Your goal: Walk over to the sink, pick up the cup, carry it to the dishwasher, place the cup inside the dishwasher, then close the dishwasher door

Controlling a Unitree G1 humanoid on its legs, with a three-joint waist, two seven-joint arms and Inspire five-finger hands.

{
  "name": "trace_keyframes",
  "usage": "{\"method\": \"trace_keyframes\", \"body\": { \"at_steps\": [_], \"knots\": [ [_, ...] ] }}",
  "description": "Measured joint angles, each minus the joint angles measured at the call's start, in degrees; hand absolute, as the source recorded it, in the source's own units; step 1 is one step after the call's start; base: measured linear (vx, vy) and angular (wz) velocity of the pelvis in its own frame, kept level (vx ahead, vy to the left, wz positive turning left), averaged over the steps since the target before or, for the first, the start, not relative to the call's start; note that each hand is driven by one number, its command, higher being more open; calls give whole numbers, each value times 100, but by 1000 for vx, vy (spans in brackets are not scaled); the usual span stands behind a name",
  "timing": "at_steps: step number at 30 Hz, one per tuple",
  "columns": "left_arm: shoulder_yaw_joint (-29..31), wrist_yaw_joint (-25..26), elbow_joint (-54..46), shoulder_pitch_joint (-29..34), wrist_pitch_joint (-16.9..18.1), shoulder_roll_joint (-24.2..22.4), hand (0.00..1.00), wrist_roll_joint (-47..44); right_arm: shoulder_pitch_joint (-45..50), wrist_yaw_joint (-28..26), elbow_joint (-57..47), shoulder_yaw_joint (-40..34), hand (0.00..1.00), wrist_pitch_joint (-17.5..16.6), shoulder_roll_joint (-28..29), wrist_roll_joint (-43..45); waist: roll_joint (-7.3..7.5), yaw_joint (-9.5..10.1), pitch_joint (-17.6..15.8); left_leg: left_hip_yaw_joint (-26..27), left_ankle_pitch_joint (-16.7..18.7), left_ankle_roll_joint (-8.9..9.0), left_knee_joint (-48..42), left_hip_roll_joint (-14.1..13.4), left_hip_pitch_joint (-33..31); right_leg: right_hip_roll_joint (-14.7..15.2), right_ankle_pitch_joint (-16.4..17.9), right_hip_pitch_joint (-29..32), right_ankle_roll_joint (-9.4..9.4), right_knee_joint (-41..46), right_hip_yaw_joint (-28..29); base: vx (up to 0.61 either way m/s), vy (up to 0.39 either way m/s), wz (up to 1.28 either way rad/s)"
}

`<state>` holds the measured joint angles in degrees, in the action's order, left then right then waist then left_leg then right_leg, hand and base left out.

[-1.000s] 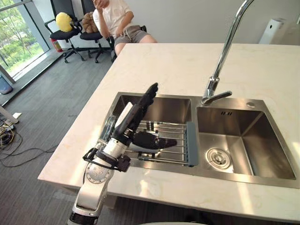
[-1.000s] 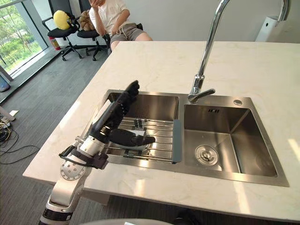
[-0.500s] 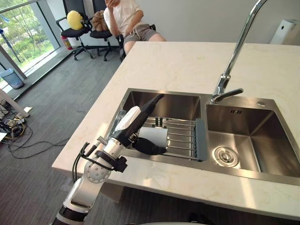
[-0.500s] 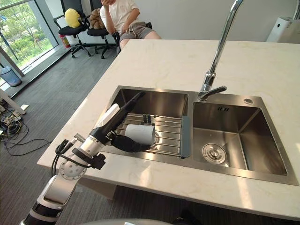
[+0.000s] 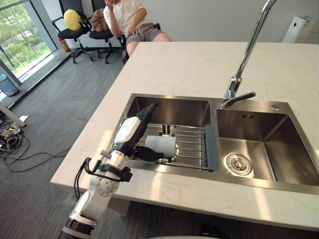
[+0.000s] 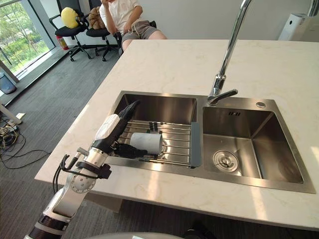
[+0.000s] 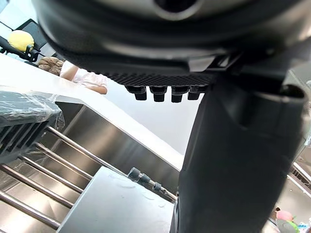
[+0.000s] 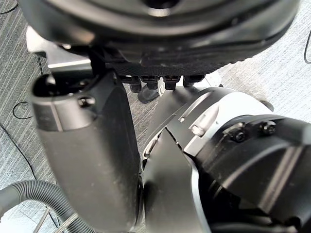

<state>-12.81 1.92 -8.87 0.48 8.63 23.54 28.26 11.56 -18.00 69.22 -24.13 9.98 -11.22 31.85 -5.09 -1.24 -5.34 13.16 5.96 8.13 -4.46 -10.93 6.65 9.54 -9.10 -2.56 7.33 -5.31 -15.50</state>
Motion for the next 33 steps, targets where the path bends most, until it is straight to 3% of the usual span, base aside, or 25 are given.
{"method": "trace_keyframes", "body": {
  "at_steps": [9,14,20,25,33],
  "knots": [
    [-8,-62,276,0,-6,17,100,101,-5,-84,-14,-16,100,-51,-5,-16,-17,-72,-9,119,15,26,36,3,33,-11,1,68,2,0,99,4,10,-6],
    [-21,-428,292,-61,-1,194,100,96,-2,-119,-22,-21,100,-81,-5,-53,-29,-124,-9,163,30,30,37,6,64,-12,1,69,2,-1,137,-5,6,-4],
    [-195,-1104,397,-445,-7,550,100,-108,34,-119,-69,-20,100,-109,-26,-55,-101,-127,-12,171,30,32,47,6,74,-15,1,73,2,-2,147,-2,1,-1],
    [-371,-2122,788,-1079,-207,1123,100,-884,38,-119,-175,-26,100,-101,-55,-181,-177,-200,-34,227,27,35,100,7,117,-25,1,88,2,-2,195,-8,3,-5],
    [-640,-2968,979,-1577,-223,1773,100,-1789,36,-131,-271,-84,100,-62,-57,-222,-253,-336,-52,377,24,35,192,35,164,-27,-4,179,9,-3,278,1,6,-8]
  ]
}}
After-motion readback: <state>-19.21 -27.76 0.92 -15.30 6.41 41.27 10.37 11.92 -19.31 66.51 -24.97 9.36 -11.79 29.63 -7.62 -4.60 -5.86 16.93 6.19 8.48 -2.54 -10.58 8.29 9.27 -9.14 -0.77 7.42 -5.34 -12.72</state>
